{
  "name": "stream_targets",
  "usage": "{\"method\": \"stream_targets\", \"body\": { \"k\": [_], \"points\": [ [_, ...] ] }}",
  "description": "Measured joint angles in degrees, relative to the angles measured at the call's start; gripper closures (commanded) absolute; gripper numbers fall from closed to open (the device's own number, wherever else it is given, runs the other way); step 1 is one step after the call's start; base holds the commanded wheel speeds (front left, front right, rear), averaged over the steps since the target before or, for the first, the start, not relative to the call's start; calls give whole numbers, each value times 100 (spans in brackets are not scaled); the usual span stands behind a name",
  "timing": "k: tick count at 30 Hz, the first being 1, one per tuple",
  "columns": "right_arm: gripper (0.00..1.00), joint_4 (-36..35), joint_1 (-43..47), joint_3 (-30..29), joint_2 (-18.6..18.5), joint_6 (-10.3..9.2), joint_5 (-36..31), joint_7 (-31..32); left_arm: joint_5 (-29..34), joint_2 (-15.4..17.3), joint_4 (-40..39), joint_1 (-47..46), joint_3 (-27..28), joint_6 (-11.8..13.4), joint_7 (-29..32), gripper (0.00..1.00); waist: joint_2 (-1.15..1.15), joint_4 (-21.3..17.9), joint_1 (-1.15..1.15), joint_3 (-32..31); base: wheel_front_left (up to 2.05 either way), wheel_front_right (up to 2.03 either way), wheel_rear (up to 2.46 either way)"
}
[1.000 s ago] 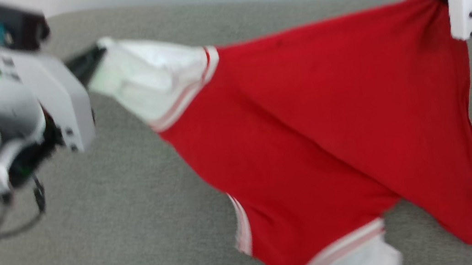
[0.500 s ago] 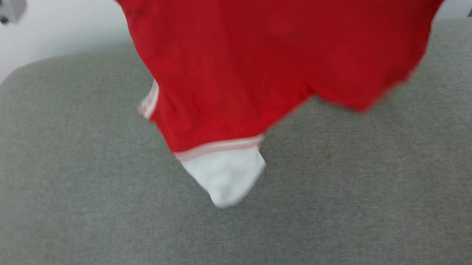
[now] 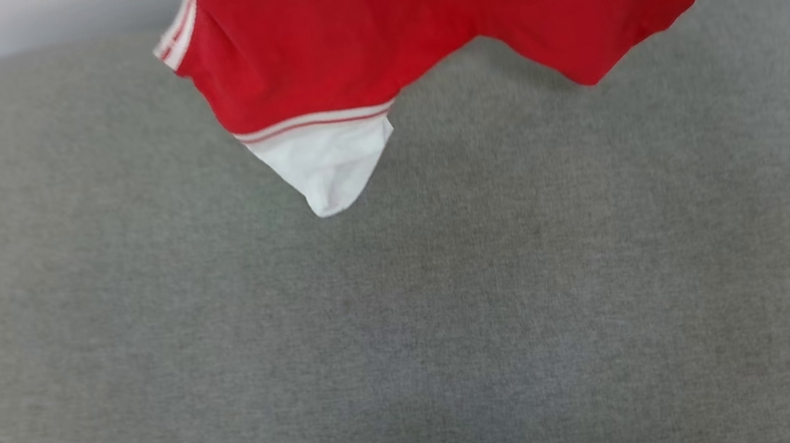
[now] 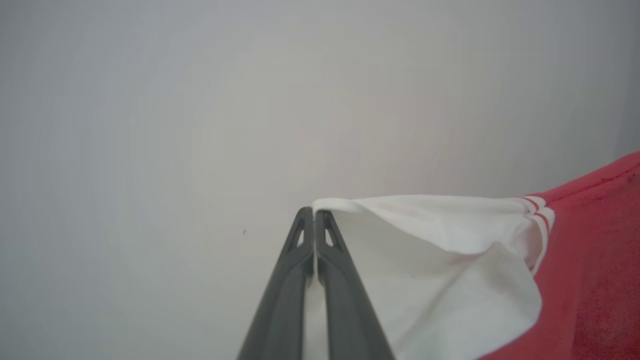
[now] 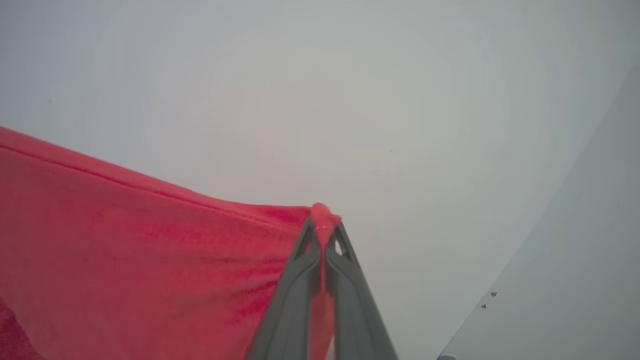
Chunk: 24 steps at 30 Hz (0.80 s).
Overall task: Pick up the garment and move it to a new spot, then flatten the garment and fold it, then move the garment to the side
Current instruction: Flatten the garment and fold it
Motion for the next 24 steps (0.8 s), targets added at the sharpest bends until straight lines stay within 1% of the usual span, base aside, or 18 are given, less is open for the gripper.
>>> {"method": "stream_targets", "body": {
  "k": [5,9,12,14,16,18,21,24],
  "points": [
    [100,398,-475,-107,236,0,-509,-573,294,-220,512,-522,4,-5,-605,100,0,-67,0,459,0,0,0],
    [100,647,-823,-263,379,0,-988,-1416,546,-422,884,-975,9,104,-1285,100,0,-130,0,844,0,0,0],
    [100,804,-1073,-449,398,0,-1480,-2116,657,-567,1136,-1316,65,187,-1790,100,0,-172,0,1121,0,0,0],
    [100,869,-1171,-550,403,0,-1848,-2566,749,-630,1261,-1525,101,212,-2127,100,0,-193,0,1289,0,0,0],
    [100,935,-1269,-678,426,0,-2145,-2883,824,-675,1268,-1723,165,213,-2342,100,0,-206,0,1437,0,0,0],
    [100,996,-1328,-727,443,0,-2398,-3054,857,-716,1250,-1813,226,154,-2409,100,0,-204,0,1560,0,0,0],
    [100,1195,-1272,-651,452,0,-2576,-3147,921,-758,1251,-1684,226,33,-2429,100,0,-156,0,1665,0,0,0],
    [100,1480,-1011,-538,461,0,-2518,-3175,818,-777,1377,-1295,157,-67,-2427,100,0,-96,0,1646,0,0,0]
  ]
}}
